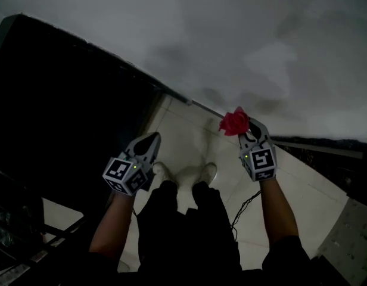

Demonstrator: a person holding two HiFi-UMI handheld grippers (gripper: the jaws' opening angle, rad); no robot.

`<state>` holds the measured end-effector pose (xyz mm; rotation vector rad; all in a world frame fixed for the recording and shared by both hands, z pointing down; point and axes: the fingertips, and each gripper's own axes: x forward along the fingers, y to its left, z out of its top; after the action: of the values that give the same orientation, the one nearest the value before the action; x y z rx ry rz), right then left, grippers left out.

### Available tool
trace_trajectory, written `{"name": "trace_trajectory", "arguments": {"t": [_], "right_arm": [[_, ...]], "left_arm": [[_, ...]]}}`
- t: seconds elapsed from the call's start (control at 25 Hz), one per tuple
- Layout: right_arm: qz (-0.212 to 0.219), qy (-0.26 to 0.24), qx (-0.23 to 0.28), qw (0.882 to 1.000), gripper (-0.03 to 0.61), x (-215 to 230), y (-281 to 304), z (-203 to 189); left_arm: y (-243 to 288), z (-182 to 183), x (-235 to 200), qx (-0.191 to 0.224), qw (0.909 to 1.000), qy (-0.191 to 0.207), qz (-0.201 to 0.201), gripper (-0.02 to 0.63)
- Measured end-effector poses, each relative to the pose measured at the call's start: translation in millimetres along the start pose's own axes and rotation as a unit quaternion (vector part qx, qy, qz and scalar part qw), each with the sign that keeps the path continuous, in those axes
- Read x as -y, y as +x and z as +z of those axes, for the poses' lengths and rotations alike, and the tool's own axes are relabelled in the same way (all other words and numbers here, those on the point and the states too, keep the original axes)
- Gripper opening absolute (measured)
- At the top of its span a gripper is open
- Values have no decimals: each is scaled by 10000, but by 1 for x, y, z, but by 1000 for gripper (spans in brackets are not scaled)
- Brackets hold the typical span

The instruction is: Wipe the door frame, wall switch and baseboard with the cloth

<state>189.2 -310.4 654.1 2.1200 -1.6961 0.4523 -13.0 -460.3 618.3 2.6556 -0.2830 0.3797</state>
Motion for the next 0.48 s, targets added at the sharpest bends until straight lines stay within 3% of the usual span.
{"name": "trace_trajectory", "arguments": {"t": [0.24,0.48], "right_arm": [[700,-60,-261,9972,61,-36,122,-150],[1379,375,-300,9893,61,-71,308,-302]], "left_arm": [[67,-99,-49,402,9977,469,-283,-8],[171,-221,-127,681,9894,1063,-713,-8]]}}
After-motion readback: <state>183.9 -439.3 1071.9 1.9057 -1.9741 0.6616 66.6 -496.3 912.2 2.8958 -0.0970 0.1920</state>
